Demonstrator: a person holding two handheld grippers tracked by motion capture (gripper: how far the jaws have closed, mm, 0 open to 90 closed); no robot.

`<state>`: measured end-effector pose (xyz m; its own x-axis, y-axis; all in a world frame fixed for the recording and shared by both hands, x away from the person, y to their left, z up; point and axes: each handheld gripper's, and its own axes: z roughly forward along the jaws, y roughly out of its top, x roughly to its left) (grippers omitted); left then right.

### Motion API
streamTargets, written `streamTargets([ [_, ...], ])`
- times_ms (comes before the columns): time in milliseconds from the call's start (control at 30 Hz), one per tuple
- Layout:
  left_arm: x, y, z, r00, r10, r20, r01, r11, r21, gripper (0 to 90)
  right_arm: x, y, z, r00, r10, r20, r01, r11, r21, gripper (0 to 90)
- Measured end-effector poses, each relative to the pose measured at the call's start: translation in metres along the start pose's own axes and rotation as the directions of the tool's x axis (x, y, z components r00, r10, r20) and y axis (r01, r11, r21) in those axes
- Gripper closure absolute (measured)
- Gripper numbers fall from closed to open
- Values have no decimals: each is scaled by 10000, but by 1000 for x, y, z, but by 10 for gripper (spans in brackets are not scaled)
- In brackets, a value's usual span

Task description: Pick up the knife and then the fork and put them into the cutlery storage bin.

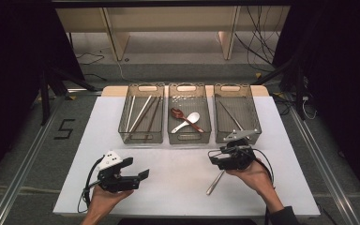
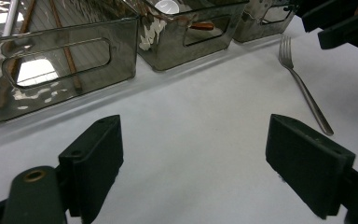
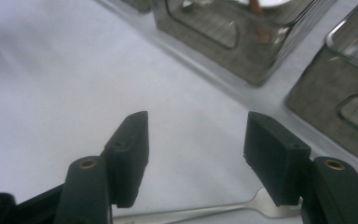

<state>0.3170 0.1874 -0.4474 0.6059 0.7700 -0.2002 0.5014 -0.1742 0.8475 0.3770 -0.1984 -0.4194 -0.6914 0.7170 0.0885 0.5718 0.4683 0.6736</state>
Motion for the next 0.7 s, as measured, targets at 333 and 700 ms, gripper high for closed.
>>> streamTargets([
  [333, -1, 0, 1, 10000, 56, 19, -56, 10000, 59, 185, 16, -17, 12, 9981, -543, -298, 561, 9963, 658, 628],
  [700, -1, 0, 0, 10000, 56, 19, -56, 10000, 61, 186, 30, -28, 31, 9936, -1072, -343, 1110, 9839, 1400, 880],
])
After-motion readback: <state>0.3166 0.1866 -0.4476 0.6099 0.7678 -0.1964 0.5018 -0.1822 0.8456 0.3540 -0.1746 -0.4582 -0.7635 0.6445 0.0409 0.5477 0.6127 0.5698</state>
